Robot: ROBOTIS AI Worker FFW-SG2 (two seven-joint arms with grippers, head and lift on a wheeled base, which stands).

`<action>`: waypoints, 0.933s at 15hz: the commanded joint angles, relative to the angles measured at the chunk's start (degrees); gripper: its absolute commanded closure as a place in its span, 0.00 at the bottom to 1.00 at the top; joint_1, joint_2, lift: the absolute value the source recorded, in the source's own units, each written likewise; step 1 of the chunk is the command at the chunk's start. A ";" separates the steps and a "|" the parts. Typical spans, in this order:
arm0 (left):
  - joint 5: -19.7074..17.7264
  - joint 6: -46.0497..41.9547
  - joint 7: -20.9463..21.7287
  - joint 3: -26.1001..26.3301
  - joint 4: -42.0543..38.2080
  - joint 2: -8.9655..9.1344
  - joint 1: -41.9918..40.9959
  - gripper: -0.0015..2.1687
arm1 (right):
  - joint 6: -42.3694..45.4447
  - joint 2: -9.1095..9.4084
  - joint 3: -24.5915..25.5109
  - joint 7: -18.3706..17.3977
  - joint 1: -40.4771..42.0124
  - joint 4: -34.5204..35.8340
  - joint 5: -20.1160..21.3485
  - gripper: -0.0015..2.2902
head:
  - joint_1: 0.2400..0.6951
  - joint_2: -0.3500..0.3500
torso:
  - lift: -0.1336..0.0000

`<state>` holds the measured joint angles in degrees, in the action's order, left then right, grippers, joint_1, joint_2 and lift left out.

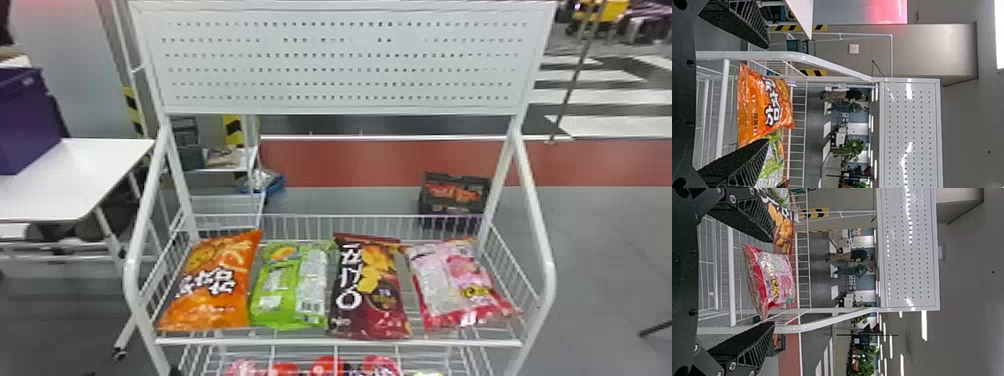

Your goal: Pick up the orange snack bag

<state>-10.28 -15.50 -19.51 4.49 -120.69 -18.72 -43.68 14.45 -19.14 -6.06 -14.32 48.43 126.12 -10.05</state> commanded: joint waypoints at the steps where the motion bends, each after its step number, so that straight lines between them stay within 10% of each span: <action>1: 0.00 0.00 0.00 0.08 0.02 0.00 -0.17 0.01 | 0.00 0.07 0.00 0.00 0.00 0.00 0.12 0.06 | 0.57 0.50 | 1.00; 14: 0.61 0.70 0.70 1.57 0.72 -0.09 2.55 0.02 | -0.18 0.07 -0.44 0.00 0.00 0.09 0.38 0.06 | 0.57 0.50 | 1.00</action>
<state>-9.94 -15.43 -18.80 5.36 -120.40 -18.75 -42.70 14.27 -19.07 -6.31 -14.32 48.42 126.18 -9.83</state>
